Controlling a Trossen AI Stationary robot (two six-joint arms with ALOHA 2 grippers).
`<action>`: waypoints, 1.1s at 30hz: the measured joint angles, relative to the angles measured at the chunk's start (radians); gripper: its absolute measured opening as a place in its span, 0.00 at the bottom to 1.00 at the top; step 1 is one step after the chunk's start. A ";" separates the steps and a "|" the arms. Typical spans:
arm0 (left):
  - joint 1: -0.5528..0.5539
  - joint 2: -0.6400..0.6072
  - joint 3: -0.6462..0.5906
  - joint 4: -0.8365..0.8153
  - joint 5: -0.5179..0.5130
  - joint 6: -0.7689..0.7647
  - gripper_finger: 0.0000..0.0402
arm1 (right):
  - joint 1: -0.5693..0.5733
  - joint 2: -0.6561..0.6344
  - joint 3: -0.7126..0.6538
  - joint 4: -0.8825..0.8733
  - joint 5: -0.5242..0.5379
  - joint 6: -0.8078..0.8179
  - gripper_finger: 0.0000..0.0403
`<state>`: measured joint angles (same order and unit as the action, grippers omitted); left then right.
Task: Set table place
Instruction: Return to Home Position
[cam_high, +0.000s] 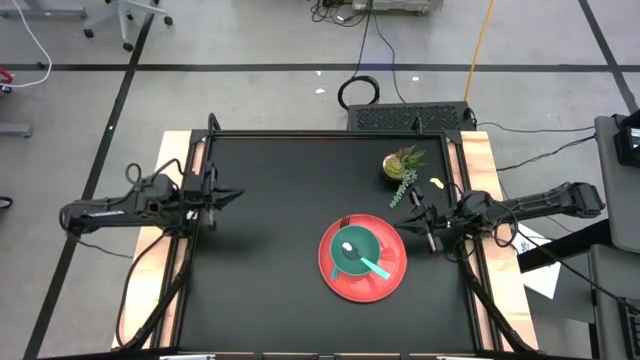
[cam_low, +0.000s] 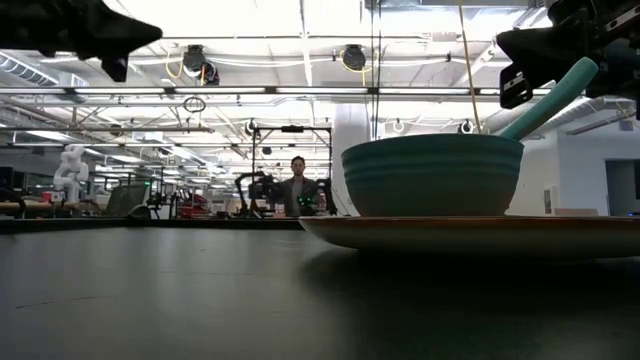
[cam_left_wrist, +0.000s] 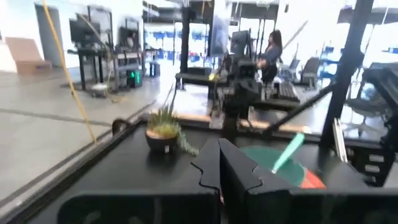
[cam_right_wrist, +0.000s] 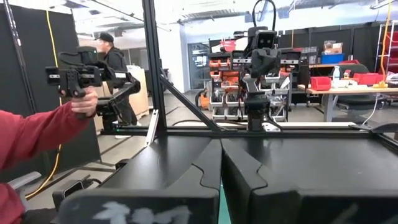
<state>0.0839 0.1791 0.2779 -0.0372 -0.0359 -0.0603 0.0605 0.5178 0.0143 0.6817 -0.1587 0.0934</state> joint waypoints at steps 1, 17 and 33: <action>-0.003 -0.013 -0.001 -0.027 0.001 0.000 0.00 | 0.000 -0.001 0.000 0.000 0.000 -0.001 0.00; -0.067 -0.025 -0.134 0.028 0.038 0.133 0.00 | -0.063 -0.042 0.000 0.040 0.104 -0.058 0.00; -0.066 -0.026 -0.151 0.001 0.063 0.168 0.00 | -0.065 -0.371 0.000 -0.244 0.028 -0.091 0.00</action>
<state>0.0177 0.1535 0.1266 -0.0364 0.0269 0.1082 -0.0048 0.1472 0.0139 0.4380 -0.1310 0.0026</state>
